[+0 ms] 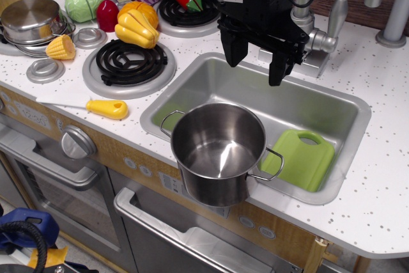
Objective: Put pot in sink
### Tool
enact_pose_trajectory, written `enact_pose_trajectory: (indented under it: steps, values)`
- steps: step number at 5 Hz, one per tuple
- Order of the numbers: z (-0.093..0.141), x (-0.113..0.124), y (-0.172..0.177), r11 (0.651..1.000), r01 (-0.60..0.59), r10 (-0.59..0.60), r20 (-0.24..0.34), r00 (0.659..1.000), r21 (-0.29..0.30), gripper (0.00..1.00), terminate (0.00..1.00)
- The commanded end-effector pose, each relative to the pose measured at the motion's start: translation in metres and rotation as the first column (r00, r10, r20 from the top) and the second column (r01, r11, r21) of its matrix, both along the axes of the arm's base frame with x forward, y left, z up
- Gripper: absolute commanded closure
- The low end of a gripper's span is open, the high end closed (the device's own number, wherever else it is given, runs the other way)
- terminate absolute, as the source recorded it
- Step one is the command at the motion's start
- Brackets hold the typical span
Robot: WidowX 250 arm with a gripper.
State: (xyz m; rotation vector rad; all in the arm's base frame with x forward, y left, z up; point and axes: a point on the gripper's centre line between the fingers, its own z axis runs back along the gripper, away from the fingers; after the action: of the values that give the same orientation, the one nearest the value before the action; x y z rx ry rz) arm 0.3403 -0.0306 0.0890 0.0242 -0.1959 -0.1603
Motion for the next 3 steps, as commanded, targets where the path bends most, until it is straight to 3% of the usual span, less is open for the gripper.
enact_pose_trajectory:
  steps: [1, 2, 3]
  values:
    - [0.000, 0.000, 0.000, 1.000, 0.000, 0.000, 0.000, 1.000, 0.000, 0.00, 0.00]
    - [0.016, -0.004, 0.001, 0.986, 0.128, -0.127, -0.017, 0.992, 0.107, 0.00, 0.00]
    - [0.025, -0.010, 0.002, 0.965, 0.204, -0.200, -0.042, 0.979, 0.162, 0.00, 0.00]
